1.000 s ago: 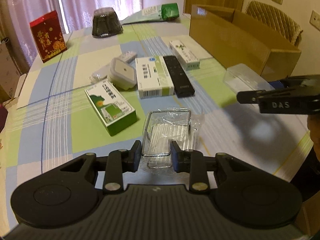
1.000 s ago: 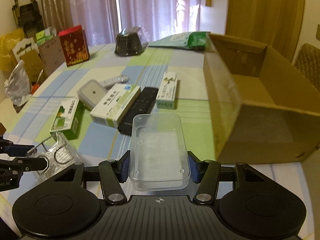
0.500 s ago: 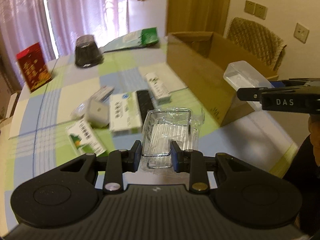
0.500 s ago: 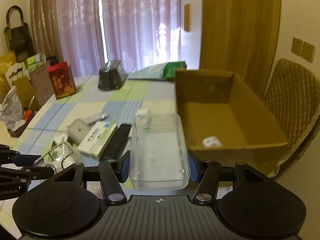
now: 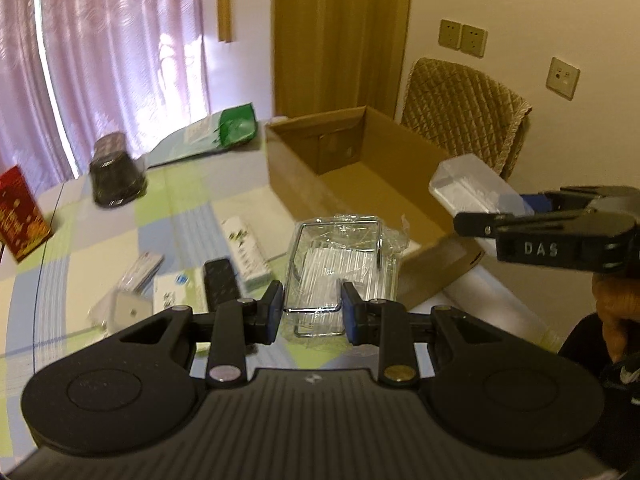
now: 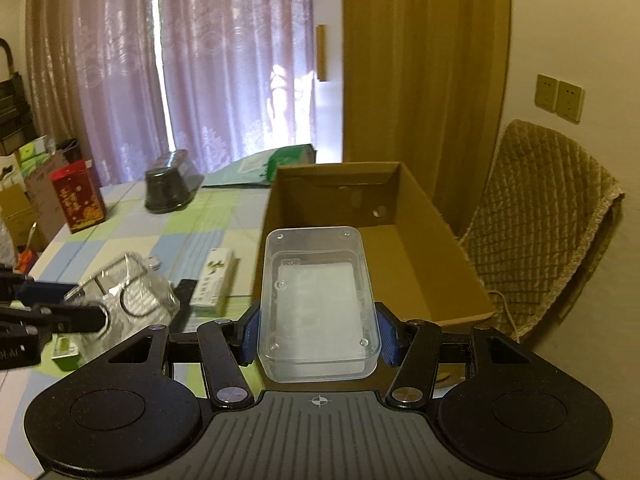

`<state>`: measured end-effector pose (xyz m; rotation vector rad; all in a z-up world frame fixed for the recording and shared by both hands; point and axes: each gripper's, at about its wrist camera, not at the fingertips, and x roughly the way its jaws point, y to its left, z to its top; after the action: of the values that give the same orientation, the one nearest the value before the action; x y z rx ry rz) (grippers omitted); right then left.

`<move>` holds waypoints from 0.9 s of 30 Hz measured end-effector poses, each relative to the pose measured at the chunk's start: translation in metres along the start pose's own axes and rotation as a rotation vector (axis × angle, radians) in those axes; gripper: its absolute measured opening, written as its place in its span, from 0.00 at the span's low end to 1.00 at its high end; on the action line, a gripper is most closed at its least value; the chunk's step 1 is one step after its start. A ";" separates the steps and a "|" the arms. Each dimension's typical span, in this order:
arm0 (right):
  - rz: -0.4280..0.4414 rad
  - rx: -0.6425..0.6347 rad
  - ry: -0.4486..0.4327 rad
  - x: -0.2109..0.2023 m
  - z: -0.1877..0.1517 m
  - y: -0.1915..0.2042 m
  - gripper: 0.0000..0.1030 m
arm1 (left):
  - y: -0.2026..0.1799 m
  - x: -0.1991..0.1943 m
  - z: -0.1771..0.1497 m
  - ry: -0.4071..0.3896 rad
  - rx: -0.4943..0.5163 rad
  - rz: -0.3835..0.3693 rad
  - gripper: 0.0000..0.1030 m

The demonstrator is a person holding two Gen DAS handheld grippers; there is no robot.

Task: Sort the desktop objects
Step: 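Carry the keyring bag into the box and open the left tool while the right tool carries the tray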

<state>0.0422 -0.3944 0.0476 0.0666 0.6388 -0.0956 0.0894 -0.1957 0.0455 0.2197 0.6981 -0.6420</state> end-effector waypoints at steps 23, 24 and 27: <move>-0.069 0.067 0.005 0.050 0.029 -0.083 0.54 | -0.069 0.123 0.076 0.036 0.253 -0.043 0.25; -0.069 0.071 0.009 0.054 0.029 -0.084 0.54 | -0.070 0.127 0.076 0.043 0.264 -0.043 0.25; -0.071 0.079 0.017 0.062 0.029 -0.088 0.54 | -0.073 0.143 0.075 0.065 0.288 -0.044 0.25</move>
<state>0.0994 -0.4888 0.0311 0.1208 0.6542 -0.1890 0.1673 -0.3500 0.0092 0.4937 0.6731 -0.7800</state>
